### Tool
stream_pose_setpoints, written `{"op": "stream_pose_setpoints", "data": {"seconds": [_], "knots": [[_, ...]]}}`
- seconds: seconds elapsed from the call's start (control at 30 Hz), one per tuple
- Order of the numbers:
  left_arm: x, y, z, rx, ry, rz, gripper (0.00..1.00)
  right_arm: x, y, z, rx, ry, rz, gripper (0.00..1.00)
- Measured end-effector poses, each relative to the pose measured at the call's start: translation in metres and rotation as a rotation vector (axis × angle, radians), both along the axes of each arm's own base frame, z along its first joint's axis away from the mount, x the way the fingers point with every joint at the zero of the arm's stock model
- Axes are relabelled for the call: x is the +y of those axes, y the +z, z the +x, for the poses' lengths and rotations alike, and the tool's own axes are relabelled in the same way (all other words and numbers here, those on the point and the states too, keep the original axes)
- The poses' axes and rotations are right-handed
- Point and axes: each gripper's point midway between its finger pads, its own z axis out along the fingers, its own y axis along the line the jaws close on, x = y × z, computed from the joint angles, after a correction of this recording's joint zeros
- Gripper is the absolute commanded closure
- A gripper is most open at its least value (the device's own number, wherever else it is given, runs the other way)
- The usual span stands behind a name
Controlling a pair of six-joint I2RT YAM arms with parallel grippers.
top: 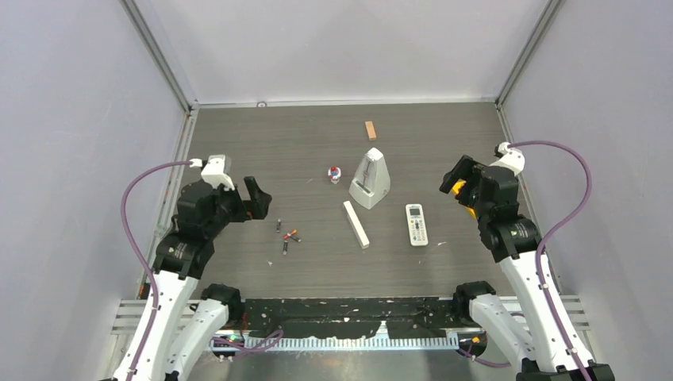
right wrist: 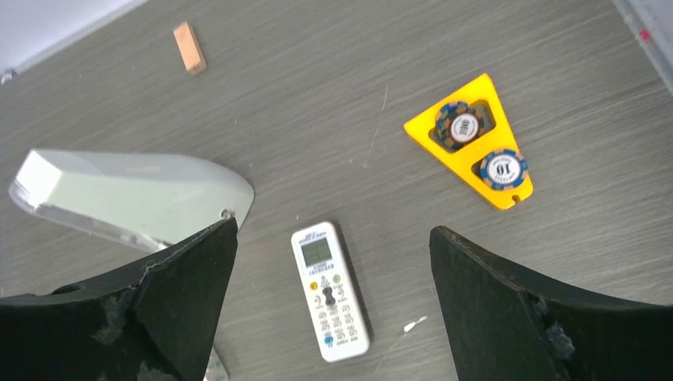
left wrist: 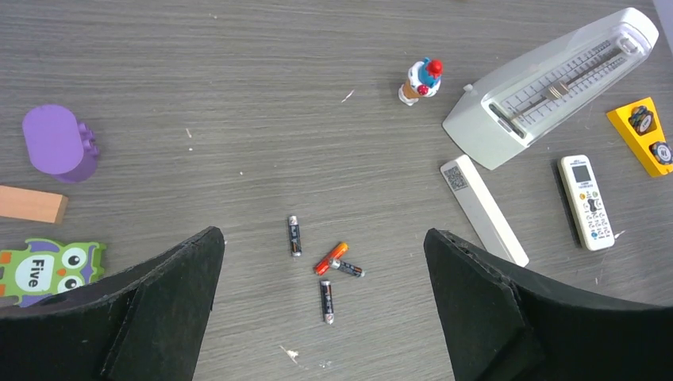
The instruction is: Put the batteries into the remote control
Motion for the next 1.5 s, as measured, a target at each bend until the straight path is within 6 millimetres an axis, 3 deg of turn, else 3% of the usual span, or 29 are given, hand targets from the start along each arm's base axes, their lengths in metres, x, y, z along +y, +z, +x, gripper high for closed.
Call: {"op": "stream_pose_setpoints", "data": {"seconds": [0.23, 0.4, 0.57, 0.73, 0.9, 1.13, 1.37, 1.5], "knots": [[-0.004, -0.002, -0.008, 0.016, -0.029, -0.010, 0.00, 0.025, -0.020, -0.014, 0.089, 0.138, 0.052, 0.07], [-0.017, -0.004, -0.013, 0.036, -0.101, -0.041, 0.00, 0.044, -0.048, -0.039, 0.152, 0.245, 0.106, 0.10], [-0.032, -0.030, -0.014, 0.084, -0.152, -0.110, 0.02, 0.064, -0.069, -0.057, 0.209, 0.330, 0.145, 0.11], [-0.037, -0.054, -0.019, 0.146, -0.141, -0.167, 0.01, 0.103, -0.094, -0.078, 0.275, 0.473, 0.175, 0.13], [-0.046, -0.052, -0.018, 0.157, -0.172, -0.207, 0.03, 0.144, -0.117, -0.096, 0.351, 0.600, 0.137, 0.13], [-0.052, -0.060, -0.018, 0.210, -0.187, -0.236, 0.03, 0.193, -0.149, -0.094, 0.417, 0.678, -0.047, 0.19], [-0.055, -0.070, -0.024, 0.250, -0.186, -0.262, 0.03, 0.250, -0.159, -0.069, 0.369, 0.730, -0.214, 0.24], [-0.055, -0.073, -0.026, 0.258, -0.179, -0.272, 0.03, 0.268, -0.172, -0.059, 0.360, 0.740, -0.263, 0.27]]}}
